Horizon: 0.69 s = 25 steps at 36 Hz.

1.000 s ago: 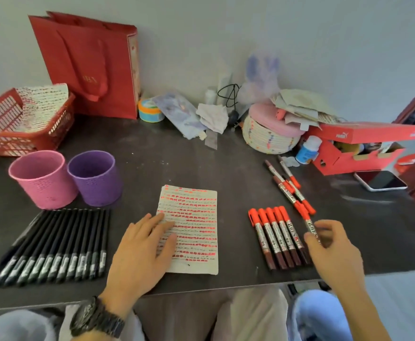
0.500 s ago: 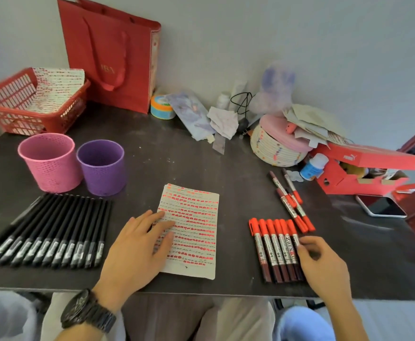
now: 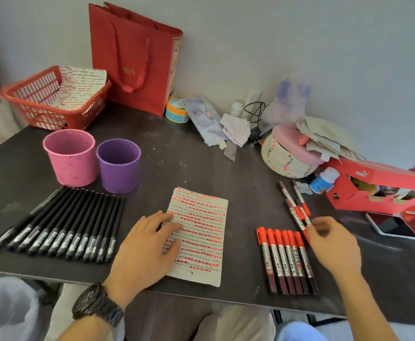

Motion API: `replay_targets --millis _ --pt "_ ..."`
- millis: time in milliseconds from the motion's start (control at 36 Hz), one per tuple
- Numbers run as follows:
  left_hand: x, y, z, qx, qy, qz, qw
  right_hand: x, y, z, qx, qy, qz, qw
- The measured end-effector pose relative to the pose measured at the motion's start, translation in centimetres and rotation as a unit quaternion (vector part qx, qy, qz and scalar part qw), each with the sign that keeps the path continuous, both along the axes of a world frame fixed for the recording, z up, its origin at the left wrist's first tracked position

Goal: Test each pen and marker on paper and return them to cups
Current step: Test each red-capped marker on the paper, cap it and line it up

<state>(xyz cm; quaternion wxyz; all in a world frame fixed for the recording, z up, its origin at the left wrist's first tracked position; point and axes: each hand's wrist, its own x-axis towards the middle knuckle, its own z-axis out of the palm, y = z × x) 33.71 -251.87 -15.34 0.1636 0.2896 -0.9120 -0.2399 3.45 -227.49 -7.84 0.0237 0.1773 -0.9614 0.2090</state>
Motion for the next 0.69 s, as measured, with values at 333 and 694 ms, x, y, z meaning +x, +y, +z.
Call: replay_targets --millis 333,694 --pt "0.1 0.0 0.2 0.017 0.016 0.007 1.000 -3.5 -3.8 -0.1 0.237 -0.006 0.030 0.971" --pt "0.0 -0.1 0.2 0.008 0.009 0.016 1.000 -1.3 -4.3 0.8 0.024 0.045 0.080 0.995"
